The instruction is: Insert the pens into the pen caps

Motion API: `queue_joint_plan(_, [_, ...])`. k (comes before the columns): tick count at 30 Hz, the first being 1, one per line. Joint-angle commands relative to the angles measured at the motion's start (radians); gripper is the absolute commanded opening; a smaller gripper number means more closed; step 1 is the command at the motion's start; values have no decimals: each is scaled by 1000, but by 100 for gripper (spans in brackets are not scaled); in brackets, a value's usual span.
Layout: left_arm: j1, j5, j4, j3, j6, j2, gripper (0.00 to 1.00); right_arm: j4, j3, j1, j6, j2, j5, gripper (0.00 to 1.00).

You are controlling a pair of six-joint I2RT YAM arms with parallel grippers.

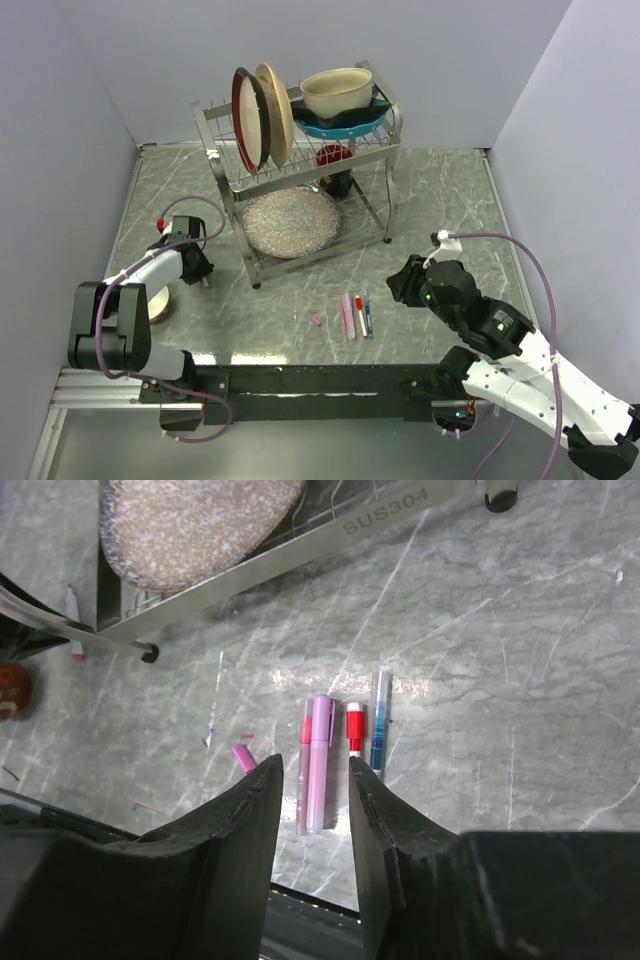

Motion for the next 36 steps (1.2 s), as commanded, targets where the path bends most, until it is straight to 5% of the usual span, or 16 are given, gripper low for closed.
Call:
queue_joint_plan(1, [0,-63,-46,25,-13,57,32,22,12,-4,9,-22,16,41])
queue_joint_plan(10, [-2,-74,-65,40,-14,107,29,32,5,-4,14,-32,11,41])
queue_joint_plan(18, [-5,-48,-62,30,-24,112,1,31,11,-4,22,-48,-9,41])
queue_joint_plan(28, [-6,-52,-204,-4,-149,-258,1,8,6,-4,40,-74,-37,41])
queue_joint_plan(36, [-57,165,-263,-35,-171,-595,1,8,26,-4,56,-58,-105,42])
